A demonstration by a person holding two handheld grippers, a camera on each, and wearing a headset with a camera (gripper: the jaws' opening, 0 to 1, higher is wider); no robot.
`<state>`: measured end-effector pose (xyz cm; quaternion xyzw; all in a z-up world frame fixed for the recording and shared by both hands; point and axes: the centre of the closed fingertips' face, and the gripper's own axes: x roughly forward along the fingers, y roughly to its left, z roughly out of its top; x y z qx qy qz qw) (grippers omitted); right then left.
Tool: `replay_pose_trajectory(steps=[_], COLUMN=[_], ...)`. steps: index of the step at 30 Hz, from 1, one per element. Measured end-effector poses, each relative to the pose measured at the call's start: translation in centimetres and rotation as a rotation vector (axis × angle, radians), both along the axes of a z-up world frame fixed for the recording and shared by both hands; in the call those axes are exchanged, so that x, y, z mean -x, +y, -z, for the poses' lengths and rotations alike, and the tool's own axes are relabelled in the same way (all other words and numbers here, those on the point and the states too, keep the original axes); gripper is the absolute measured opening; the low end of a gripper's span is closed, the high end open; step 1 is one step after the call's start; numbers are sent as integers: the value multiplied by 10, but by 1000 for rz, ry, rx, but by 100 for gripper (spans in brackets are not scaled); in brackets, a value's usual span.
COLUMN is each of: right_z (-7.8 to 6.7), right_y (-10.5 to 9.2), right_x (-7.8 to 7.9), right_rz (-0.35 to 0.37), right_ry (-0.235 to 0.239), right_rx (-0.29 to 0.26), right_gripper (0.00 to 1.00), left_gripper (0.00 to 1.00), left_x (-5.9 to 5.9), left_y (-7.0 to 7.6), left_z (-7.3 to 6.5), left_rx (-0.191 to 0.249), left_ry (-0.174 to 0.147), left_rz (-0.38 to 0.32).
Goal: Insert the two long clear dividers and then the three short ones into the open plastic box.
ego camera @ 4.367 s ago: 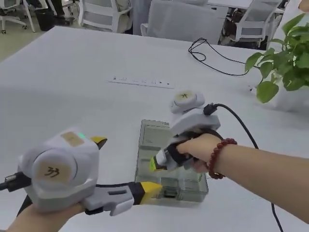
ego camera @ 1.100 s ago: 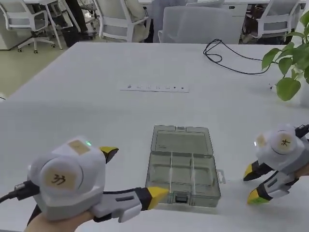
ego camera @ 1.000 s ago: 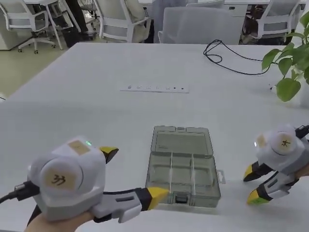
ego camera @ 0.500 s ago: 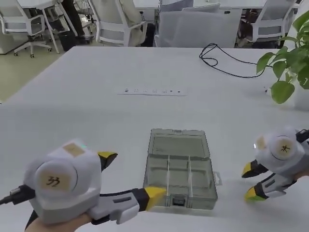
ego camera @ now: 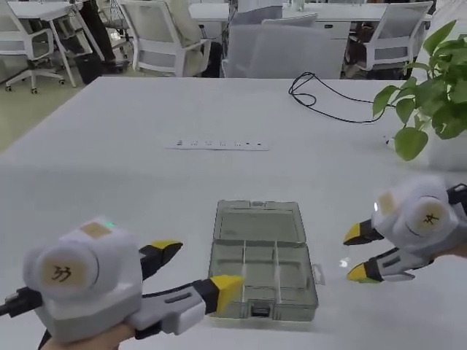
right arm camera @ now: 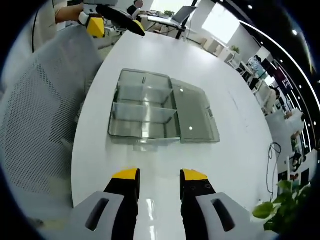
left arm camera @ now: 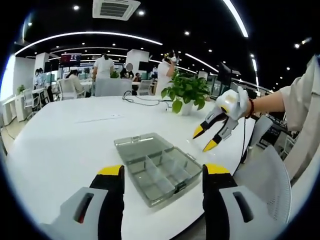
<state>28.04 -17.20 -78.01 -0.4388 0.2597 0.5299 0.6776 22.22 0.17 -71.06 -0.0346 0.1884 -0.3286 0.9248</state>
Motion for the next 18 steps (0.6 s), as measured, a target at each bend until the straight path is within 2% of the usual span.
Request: replay_pose_trajectory(steps=[9,15,18], right_z=[-27,-44,-50], right_y=[36,65,76], right_x=[14,25,29], right_rz=[-74,-120,-134], right_ry=[-50,-75,-82], right_rx=[-88,-157,-180], right_gripper=[32,32,32], left_gripper=[46,40,36], left_x=[3,4,5], left_y=[-17,-25,-27], left_z=[3,7,7], left_rx=[76,99,123], left_ry=[42,64,78], left_rz=[45,59,55])
